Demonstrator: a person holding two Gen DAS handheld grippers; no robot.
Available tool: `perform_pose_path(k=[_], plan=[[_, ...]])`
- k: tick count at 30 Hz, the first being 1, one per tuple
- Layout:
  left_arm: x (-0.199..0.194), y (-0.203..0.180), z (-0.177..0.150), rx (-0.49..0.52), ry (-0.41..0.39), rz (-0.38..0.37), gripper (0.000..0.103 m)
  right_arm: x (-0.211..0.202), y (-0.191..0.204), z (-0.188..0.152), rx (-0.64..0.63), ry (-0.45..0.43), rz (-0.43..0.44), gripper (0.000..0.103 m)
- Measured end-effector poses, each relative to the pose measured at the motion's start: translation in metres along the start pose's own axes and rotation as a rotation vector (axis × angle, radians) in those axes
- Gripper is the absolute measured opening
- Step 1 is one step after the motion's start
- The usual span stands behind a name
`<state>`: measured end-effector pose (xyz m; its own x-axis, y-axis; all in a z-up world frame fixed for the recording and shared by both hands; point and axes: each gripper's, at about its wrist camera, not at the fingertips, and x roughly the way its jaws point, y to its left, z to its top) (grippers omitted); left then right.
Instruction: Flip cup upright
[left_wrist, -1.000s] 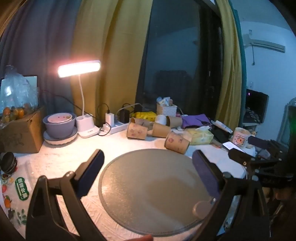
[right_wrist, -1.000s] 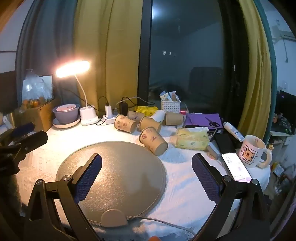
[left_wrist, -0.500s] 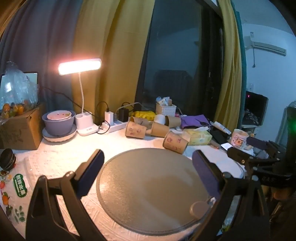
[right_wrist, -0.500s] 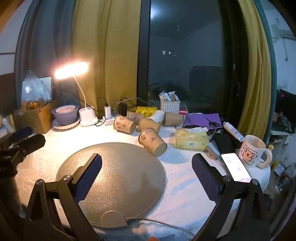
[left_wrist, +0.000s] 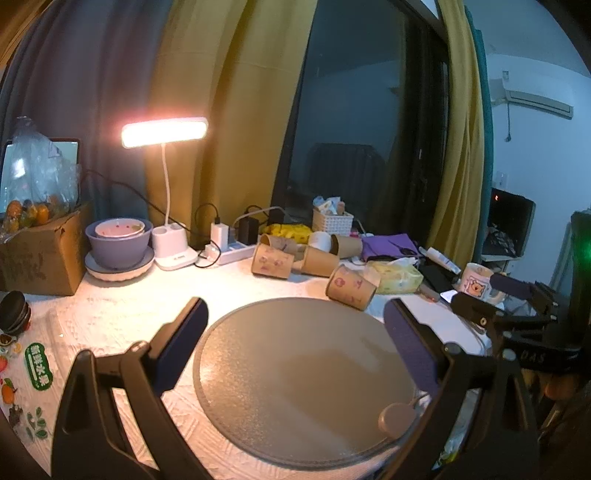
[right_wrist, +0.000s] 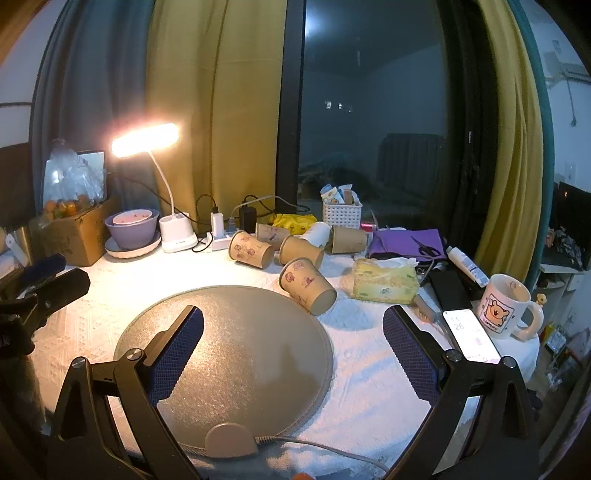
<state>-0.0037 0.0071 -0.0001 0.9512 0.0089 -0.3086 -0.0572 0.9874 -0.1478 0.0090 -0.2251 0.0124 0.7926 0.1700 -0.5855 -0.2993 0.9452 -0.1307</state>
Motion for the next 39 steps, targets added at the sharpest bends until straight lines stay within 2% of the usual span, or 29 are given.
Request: perform_pose_path(k=[39], plan=[[-0.0039, -0.0038, 0.0017, -0.012, -0.006, -0.005, 0.097, 0.0017, 0.0053, 0.003, -0.013, 0.004, 0.001, 0.1]])
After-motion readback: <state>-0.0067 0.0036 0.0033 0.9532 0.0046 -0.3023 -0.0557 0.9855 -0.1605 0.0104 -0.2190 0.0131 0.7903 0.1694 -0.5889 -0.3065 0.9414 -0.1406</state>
